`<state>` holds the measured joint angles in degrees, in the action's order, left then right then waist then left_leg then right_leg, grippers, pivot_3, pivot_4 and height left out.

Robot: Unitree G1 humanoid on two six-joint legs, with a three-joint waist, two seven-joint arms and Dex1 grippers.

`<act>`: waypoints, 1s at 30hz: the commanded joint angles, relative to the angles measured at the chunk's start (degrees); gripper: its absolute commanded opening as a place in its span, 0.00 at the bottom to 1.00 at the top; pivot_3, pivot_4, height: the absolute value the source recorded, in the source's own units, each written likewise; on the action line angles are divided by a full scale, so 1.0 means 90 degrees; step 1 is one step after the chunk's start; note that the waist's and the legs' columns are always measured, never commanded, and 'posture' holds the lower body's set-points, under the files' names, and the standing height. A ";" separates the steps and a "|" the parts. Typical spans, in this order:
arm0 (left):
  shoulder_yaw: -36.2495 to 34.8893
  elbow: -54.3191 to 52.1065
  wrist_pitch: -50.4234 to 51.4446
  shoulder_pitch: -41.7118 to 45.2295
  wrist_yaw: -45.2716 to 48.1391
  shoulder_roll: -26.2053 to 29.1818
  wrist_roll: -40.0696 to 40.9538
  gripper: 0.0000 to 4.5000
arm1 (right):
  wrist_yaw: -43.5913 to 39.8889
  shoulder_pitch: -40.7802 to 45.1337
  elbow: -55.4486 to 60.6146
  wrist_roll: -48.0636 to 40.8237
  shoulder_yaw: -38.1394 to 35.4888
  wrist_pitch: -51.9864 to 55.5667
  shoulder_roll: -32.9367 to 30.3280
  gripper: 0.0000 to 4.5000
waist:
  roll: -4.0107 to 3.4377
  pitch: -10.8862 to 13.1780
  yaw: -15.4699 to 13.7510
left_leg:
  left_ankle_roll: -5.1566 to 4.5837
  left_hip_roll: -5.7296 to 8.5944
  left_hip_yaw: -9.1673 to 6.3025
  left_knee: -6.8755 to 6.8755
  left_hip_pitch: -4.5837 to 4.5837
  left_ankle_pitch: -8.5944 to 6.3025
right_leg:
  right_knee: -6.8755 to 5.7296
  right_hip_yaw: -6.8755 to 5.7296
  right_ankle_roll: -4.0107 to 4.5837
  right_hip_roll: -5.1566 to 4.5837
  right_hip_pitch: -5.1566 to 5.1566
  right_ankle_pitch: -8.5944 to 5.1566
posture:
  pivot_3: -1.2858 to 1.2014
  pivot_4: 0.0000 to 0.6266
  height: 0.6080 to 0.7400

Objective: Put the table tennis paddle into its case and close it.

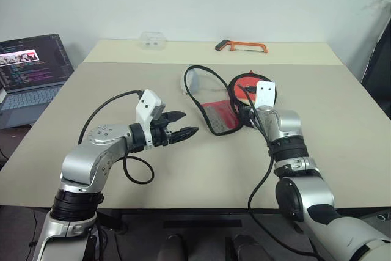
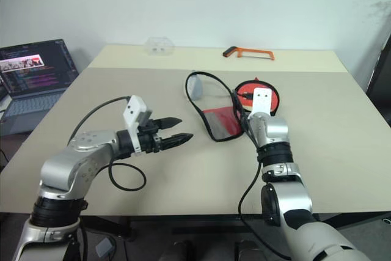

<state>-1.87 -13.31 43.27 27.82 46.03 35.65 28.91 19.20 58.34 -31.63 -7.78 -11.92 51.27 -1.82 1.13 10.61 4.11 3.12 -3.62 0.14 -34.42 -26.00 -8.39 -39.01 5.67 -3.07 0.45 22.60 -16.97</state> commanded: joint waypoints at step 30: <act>-0.0002 -0.0398 -0.0171 -0.0078 -0.0098 -0.0049 0.0000 0.81 | -0.0225 0.0991 -0.2113 0.0171 -0.0104 -0.1697 -0.0358 0.24 | 0.0000 0.0000 0.0023 | 0.0000 0.0000 0.0000 -0.0001 0.0000 0.0000 | -0.0001 0.0000 0.0000 0.0001 0.0000 0.0000 | 0.52 0.24 1.00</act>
<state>-1.61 -14.32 43.16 26.69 45.50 35.05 28.87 17.36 64.59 -50.53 -6.20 -12.23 38.20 -3.97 1.13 10.61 4.31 3.12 -3.63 0.14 -34.43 -25.99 -8.39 -39.02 5.68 -3.07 0.46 22.60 -16.97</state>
